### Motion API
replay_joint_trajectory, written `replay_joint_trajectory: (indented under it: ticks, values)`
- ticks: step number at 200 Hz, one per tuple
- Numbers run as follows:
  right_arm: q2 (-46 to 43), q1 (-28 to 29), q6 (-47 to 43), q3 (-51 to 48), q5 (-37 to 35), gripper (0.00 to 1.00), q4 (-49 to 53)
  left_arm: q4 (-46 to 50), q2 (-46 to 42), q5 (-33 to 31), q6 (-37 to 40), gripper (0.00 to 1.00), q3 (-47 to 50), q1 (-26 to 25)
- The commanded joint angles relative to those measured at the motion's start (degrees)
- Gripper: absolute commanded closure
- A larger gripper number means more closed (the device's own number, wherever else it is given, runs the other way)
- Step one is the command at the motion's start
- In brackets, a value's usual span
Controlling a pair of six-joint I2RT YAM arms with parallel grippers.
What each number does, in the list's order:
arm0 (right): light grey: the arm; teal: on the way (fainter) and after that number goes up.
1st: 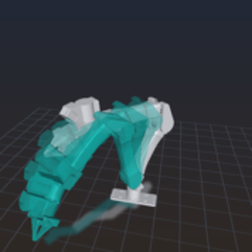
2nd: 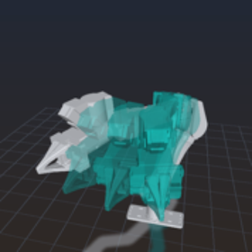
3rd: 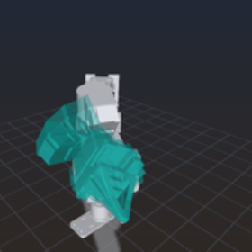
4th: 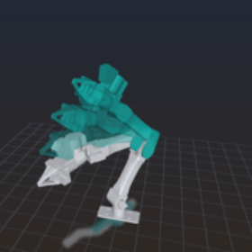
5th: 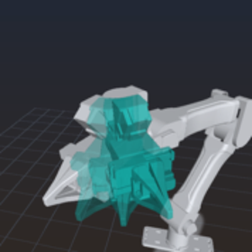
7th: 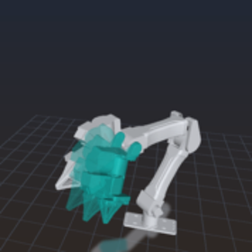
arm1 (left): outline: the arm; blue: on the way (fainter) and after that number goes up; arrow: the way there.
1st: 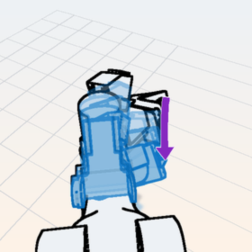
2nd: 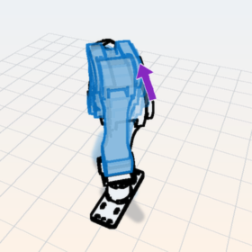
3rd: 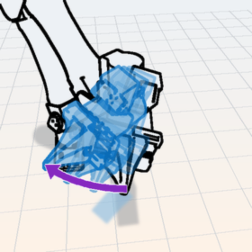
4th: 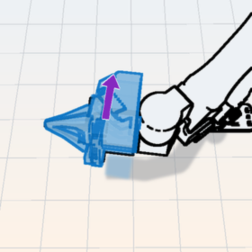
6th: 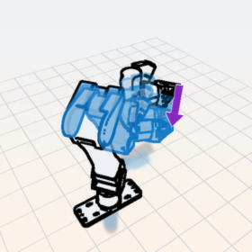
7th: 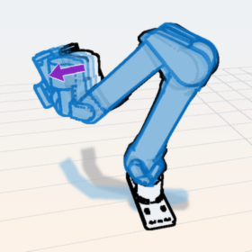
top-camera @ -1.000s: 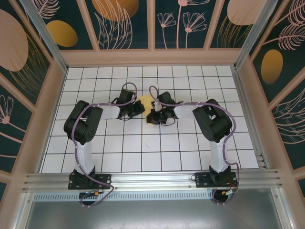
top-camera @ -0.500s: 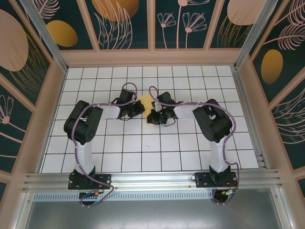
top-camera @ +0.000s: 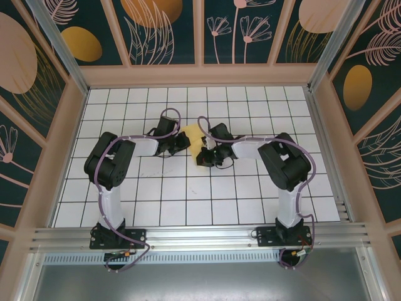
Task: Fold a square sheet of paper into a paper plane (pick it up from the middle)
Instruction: Third fold the triangle at the center of the table.
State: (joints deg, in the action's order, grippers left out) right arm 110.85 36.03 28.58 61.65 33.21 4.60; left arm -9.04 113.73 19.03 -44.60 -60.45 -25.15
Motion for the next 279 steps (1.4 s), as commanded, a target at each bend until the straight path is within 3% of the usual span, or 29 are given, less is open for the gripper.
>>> replay_joint_trajectory:
  ticks: [1,105,183,217,247,279]
  values:
    - [-4.23,-1.41,1.01,0.06,-3.03,0.97,-2.63,4.29,2.09,-3.39,1.75,0.94,-0.02,0.28]
    - [8.07,-2.24,-1.59,13.25,-5.98,0.98,-1.20,4.07,2.22,-1.99,3.16,0.94,-1.27,-0.14]
    - [8.74,-2.37,1.53,8.90,-5.77,0.98,-3.72,3.54,1.68,-0.22,5.81,0.92,-2.92,-0.69]
    - [8.69,-1.56,3.85,8.03,-5.50,0.98,-3.94,3.51,-0.82,-2.86,4.74,0.90,-2.94,-0.66]
    - [7.96,-0.99,7.78,7.42,-5.47,0.98,-4.58,1.51,-5.11,-6.72,1.61,0.86,0.08,-0.61]
    - [6.77,-0.59,13.29,7.34,-6.49,0.98,-5.54,-1.91,-10.63,-6.67,-1.19,0.82,6.21,-0.52]
